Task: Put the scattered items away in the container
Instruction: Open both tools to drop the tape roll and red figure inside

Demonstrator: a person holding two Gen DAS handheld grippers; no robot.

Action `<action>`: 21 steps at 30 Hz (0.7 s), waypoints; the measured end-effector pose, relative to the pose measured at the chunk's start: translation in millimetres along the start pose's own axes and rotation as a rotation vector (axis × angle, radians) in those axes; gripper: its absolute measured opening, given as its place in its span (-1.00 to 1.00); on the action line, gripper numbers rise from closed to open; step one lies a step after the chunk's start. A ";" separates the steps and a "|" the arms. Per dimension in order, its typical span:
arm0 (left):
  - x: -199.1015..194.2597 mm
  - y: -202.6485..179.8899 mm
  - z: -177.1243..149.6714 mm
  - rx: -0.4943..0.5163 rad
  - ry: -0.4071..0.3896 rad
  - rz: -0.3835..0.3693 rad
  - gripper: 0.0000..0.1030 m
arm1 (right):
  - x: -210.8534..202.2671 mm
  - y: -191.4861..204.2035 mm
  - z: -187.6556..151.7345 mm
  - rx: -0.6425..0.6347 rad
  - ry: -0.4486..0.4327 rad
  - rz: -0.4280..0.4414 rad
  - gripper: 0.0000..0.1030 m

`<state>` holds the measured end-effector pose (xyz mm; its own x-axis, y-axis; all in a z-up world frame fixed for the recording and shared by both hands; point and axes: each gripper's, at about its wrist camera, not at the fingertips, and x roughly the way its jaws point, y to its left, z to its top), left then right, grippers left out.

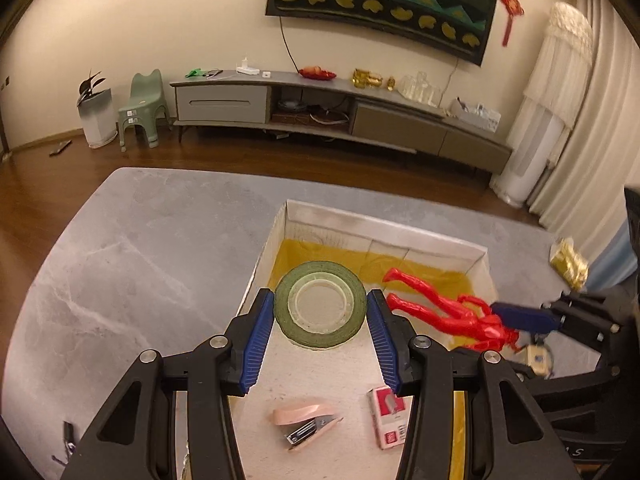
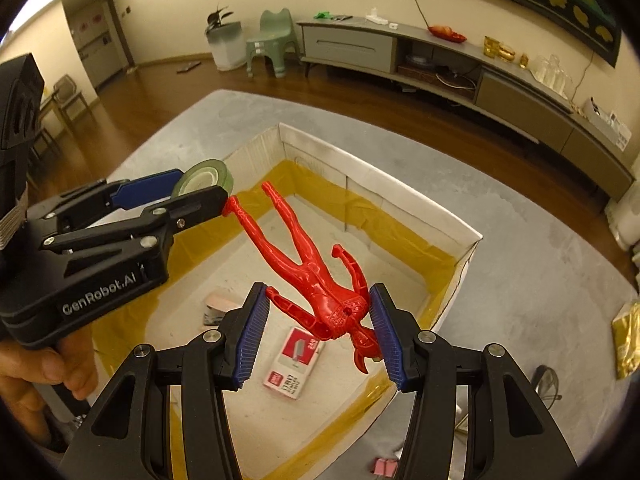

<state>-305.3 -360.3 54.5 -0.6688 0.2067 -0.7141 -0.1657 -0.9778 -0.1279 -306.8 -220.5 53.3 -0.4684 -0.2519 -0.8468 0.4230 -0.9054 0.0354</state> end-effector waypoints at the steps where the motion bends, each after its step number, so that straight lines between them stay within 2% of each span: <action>1: 1.4 -3.0 -0.1 0.016 0.010 0.013 -0.05 | 3.0 0.5 0.7 -0.012 0.011 -0.008 0.06; 11: 21.0 -2.8 -2.2 0.018 0.074 0.012 -0.05 | 25.5 -0.3 9.6 -0.073 0.067 -0.040 0.06; 18: 35.2 -7.0 0.5 0.056 0.101 0.061 -0.04 | 41.5 -0.9 13.9 -0.090 0.074 -0.019 0.09; 19: 36.0 -7.0 0.5 0.057 0.102 0.059 0.04 | 42.5 0.1 14.1 -0.101 0.070 -0.019 0.09; 20: 36.5 -6.1 0.7 0.053 0.104 0.051 0.27 | 43.4 1.7 14.1 -0.113 0.067 -0.030 0.09; 21: 36.4 -4.5 1.0 0.044 0.103 0.051 0.38 | 44.0 3.2 14.2 -0.120 0.064 -0.042 0.09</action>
<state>-329.6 -348.4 29.7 -0.5991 0.1505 -0.7864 -0.1667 -0.9841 -0.0613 -337.1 -239.3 23.7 -0.4389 -0.1891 -0.8784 0.4957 -0.8663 -0.0612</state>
